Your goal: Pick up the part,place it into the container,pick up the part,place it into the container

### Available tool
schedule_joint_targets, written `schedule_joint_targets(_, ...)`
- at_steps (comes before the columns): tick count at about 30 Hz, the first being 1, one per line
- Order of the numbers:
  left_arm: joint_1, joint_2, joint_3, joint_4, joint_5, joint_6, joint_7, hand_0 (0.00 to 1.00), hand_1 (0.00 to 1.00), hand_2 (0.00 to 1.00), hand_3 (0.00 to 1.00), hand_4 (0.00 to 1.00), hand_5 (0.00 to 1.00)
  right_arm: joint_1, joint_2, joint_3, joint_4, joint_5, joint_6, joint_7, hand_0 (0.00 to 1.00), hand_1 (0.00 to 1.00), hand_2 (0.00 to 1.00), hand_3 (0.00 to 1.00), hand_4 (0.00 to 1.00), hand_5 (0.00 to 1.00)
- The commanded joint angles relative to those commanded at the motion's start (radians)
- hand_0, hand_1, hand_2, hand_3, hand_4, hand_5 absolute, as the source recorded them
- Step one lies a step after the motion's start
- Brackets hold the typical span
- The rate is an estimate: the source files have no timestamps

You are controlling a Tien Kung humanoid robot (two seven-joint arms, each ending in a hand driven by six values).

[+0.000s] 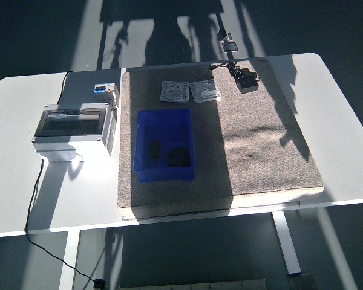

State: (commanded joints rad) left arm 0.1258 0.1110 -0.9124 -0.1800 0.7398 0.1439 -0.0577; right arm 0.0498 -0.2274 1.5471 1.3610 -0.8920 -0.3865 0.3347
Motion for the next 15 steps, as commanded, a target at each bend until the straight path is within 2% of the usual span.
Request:
schedule_joint_targets(4, 0.002, -0.004, 0.014, 0.0, -0.032, -0.001, -0.003, 0.679, 0.645, 0.668, 0.658, 0.687, 0.583, 0.007, -0.003, -0.01, -0.002, -0.006, 0.0, -0.003, 0.793, 0.57, 0.629, 0.609, 0.953, 0.691)
schedule_joint_targets(8, 0.011, -0.007, 0.083, 0.0, -0.104, -0.007, -0.015, 0.679, 0.645, 0.668, 0.658, 0.687, 0.583, 0.011, -0.005, -0.018, -0.005, -0.006, -0.001, -0.005, 0.793, 0.57, 0.629, 0.609, 0.953, 0.691)
schedule_joint_targets(9, 0.015, -0.008, 0.104, 0.0, -0.125, -0.008, -0.019, 0.68, 0.645, 0.667, 0.665, 0.693, 0.641, 0.013, -0.005, -0.019, -0.006, -0.007, -0.001, -0.004, 0.793, 0.57, 0.63, 0.607, 0.93, 0.671)
schedule_joint_targets(15, 0.046, -0.012, 0.2, -0.015, -0.223, -0.026, -0.034, 0.68, 0.645, 0.667, 0.665, 0.693, 0.641, 0.016, -0.011, -0.023, -0.008, -0.007, -0.002, -0.004, 0.793, 0.57, 0.63, 0.607, 0.93, 0.671)
